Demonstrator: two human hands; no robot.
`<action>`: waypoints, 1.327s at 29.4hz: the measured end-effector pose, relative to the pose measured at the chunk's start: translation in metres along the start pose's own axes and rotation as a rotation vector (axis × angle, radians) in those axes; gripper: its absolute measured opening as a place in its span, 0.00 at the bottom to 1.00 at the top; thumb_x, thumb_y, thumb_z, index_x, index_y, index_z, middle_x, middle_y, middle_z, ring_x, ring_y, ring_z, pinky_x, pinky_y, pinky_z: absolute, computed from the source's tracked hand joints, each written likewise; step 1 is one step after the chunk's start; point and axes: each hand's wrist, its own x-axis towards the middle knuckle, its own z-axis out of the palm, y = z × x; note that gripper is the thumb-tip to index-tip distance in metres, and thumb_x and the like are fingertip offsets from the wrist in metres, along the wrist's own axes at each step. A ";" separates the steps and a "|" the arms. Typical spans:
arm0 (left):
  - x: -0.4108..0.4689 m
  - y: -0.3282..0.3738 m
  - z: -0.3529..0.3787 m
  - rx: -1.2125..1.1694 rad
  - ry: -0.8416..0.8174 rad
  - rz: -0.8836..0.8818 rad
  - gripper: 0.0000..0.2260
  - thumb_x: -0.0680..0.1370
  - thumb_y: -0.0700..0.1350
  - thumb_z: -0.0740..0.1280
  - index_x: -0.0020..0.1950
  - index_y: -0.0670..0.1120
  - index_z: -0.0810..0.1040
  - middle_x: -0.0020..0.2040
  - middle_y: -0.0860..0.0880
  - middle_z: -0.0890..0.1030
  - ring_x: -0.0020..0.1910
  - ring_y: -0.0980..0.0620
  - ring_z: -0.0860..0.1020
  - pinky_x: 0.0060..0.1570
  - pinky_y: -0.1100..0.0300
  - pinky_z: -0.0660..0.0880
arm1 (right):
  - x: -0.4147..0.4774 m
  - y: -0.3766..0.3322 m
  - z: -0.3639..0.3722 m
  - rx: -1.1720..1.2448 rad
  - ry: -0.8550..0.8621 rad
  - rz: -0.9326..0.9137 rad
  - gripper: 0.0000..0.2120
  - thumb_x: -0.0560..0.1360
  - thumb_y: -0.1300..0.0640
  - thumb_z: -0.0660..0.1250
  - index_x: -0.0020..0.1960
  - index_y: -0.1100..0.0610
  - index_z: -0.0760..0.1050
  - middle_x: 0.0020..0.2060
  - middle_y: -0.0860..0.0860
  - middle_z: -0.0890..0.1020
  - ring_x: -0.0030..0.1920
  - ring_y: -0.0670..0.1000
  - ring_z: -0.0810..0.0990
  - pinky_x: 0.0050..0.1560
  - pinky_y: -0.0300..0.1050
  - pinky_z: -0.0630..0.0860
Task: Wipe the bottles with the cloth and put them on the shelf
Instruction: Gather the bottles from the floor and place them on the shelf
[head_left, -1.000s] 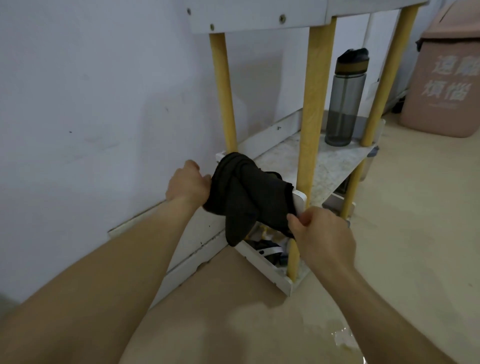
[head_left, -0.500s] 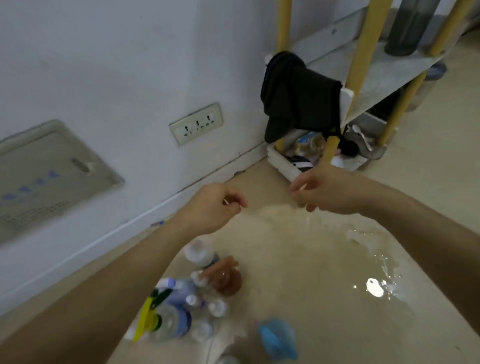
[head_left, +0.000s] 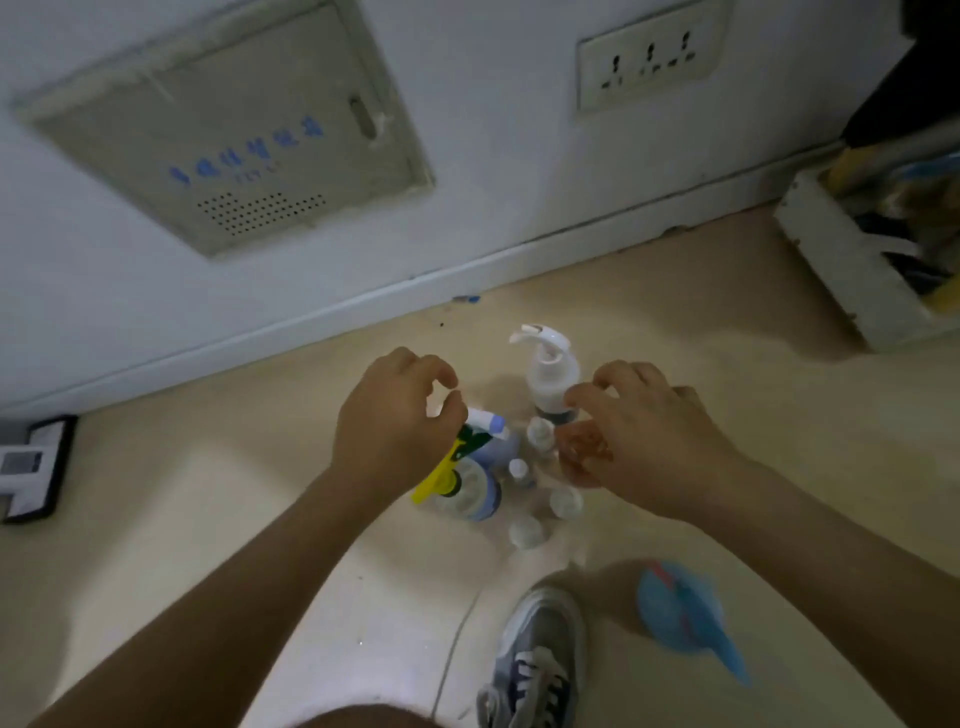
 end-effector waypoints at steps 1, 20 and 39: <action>-0.009 -0.010 0.001 -0.002 0.028 -0.082 0.06 0.74 0.51 0.68 0.48 0.50 0.78 0.42 0.52 0.74 0.44 0.48 0.75 0.41 0.57 0.68 | 0.004 -0.005 0.009 -0.034 -0.017 0.019 0.24 0.78 0.46 0.63 0.72 0.44 0.61 0.69 0.50 0.64 0.71 0.54 0.61 0.63 0.56 0.67; -0.058 -0.050 0.040 -0.219 -0.518 -0.399 0.07 0.80 0.47 0.62 0.58 0.50 0.71 0.41 0.49 0.77 0.40 0.46 0.77 0.37 0.56 0.71 | 0.087 -0.086 0.048 0.146 -0.344 -0.133 0.39 0.78 0.60 0.66 0.79 0.43 0.47 0.68 0.56 0.71 0.63 0.58 0.75 0.60 0.57 0.75; -0.111 -0.002 -0.143 -0.394 -0.198 -0.642 0.11 0.82 0.55 0.53 0.49 0.53 0.73 0.37 0.54 0.76 0.35 0.56 0.74 0.36 0.62 0.70 | 0.015 -0.152 -0.151 1.034 0.058 0.384 0.08 0.77 0.59 0.68 0.55 0.55 0.82 0.36 0.50 0.79 0.31 0.47 0.73 0.34 0.40 0.75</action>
